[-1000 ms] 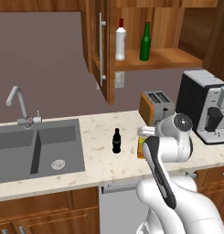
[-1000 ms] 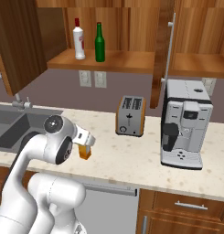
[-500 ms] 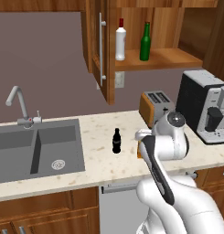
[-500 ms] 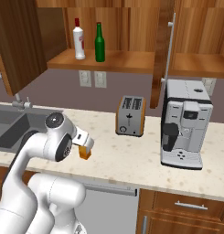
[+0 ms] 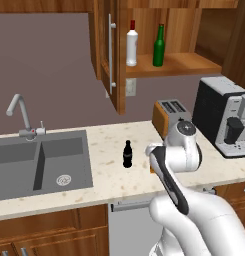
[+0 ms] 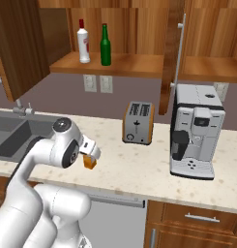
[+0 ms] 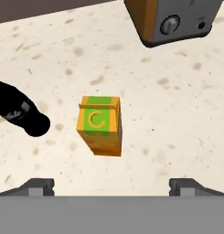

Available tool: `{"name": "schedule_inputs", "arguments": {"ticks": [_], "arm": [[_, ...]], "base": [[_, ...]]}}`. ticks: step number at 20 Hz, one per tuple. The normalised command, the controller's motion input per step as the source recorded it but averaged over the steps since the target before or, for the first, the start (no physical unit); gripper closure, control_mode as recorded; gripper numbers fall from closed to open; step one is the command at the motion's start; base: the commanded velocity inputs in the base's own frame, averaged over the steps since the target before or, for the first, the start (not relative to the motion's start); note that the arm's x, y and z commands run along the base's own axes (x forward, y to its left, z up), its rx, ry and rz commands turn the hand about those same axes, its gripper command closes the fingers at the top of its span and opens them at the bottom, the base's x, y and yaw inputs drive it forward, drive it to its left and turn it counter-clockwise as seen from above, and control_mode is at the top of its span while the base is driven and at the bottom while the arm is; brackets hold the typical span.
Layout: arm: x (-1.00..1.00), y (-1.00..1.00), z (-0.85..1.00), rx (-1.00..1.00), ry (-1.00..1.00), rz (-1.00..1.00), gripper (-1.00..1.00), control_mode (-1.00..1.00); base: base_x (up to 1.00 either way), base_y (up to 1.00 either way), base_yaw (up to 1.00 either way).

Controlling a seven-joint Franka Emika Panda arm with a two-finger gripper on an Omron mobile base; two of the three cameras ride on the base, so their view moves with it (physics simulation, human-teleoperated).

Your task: Sort all alcoholic drinks to one cabinet, and non-alcoholic drinks to the other.

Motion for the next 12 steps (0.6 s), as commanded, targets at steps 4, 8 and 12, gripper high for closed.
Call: {"name": "schedule_inputs", "arguments": {"ticks": [4,8,12], "arm": [[0.20,0.00,-0.24,-0.01,0.00,0.00,-1.00,-1.00],[0.17,0.00,-0.18,-0.01,0.00,0.00,-1.00,-1.00],[0.19,0.01,-0.14,-0.01,0.00,0.00,-1.00,-1.00]], "base": [[0.00,0.00,0.00],[0.00,0.00,0.00],[0.00,0.00,0.00]]}}
